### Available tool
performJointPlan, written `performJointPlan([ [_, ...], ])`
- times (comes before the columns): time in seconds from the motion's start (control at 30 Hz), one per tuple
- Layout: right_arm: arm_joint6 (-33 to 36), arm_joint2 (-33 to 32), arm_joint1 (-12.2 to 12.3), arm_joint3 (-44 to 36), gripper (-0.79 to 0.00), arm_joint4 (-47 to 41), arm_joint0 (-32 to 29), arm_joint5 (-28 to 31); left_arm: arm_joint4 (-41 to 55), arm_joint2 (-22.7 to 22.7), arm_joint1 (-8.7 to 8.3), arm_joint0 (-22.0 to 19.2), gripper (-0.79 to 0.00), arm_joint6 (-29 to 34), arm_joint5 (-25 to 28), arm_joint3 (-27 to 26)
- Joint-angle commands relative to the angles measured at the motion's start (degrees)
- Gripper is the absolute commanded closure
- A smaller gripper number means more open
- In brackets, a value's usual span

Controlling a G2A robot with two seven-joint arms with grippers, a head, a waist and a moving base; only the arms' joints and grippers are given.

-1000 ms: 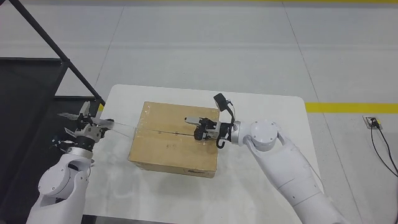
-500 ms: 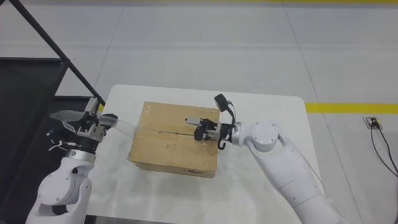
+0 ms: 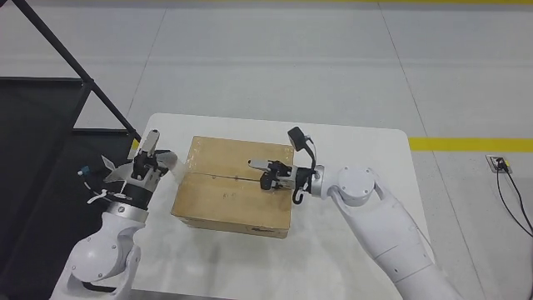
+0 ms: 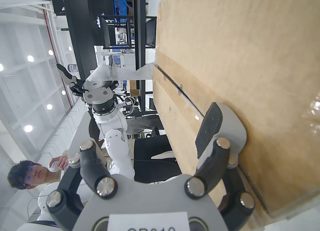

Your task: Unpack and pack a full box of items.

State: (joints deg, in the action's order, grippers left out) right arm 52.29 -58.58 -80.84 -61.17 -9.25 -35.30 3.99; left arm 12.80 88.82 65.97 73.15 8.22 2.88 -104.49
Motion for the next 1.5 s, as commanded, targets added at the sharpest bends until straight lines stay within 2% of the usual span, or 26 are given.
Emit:
performJointPlan([
  [0.0,-0.05,-0.24,0.12,-0.47,-0.785,0.06,-0.32,0.0,-1.52,-0.87,0.09,-0.06,-0.785,-0.28,0.08,-0.51],
  [0.23,-0.17,-1.18,0.65,-3.05,-0.785,0.55,-1.94,-0.02,-7.48,-3.62,0.34,-0.54,-0.785,-0.68,-0.67,-2.0],
  [0.43,-0.05,-2.0,1.19,-5.92,-0.785,1.25,-3.7,-0.2,-13.59,-6.85,0.54,-2.26,-0.785,0.44,-1.75,-1.29],
  [1.07,0.08,-6.14,3.25,-14.91,-0.785,2.14,-10.98,0.42,-20.63,-12.11,1.24,-7.3,-0.785,5.11,-4.56,1.91],
  [1.33,-0.04,-8.29,4.2,-18.22,-0.785,2.34,-14.29,0.72,-23.15,-13.81,1.63,-7.97,-0.785,4.47,-4.24,2.06],
  [1.47,-1.17,-9.49,4.52,-19.72,-0.785,1.23,-15.89,3.03,-23.12,-13.64,1.78,-8.15,-0.785,3.99,-4.5,1.78],
])
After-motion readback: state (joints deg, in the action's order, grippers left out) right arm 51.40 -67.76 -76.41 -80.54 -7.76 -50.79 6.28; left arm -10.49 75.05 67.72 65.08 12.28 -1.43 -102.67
